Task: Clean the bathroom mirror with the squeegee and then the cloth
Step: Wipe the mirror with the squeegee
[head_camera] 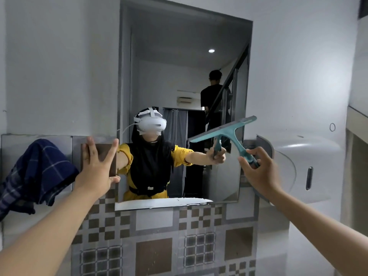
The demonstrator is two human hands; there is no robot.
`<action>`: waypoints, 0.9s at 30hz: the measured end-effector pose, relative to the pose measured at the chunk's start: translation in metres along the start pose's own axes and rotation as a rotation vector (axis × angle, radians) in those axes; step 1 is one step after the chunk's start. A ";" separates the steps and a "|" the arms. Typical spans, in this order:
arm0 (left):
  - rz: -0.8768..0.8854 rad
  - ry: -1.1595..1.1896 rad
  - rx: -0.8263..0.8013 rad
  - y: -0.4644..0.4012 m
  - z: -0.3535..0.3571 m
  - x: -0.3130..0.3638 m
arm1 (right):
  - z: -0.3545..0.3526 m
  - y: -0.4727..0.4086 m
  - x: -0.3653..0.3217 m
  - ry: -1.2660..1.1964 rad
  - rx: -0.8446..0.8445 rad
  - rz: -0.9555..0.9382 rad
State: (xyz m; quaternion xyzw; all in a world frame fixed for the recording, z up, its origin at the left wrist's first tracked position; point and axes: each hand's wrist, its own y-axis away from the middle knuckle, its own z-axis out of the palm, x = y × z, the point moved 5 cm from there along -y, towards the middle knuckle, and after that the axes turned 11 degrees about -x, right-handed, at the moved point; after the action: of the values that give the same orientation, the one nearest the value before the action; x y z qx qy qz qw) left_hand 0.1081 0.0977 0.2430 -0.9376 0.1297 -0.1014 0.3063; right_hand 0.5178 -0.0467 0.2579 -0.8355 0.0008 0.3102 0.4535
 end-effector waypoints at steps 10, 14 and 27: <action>-0.038 0.013 0.004 -0.002 0.004 0.000 | 0.036 0.024 -0.034 -0.264 0.016 0.177; -0.036 0.014 0.012 -0.004 0.008 -0.003 | 0.054 0.028 -0.052 -0.387 0.044 0.286; 0.127 0.090 0.044 -0.007 0.007 0.022 | 0.109 0.030 -0.125 -0.721 0.176 0.555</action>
State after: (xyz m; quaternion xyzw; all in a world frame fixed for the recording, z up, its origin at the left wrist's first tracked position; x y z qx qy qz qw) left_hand 0.1324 0.1005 0.2441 -0.9150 0.2004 -0.1264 0.3266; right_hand 0.3522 -0.0168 0.2573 -0.6008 0.0932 0.6893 0.3940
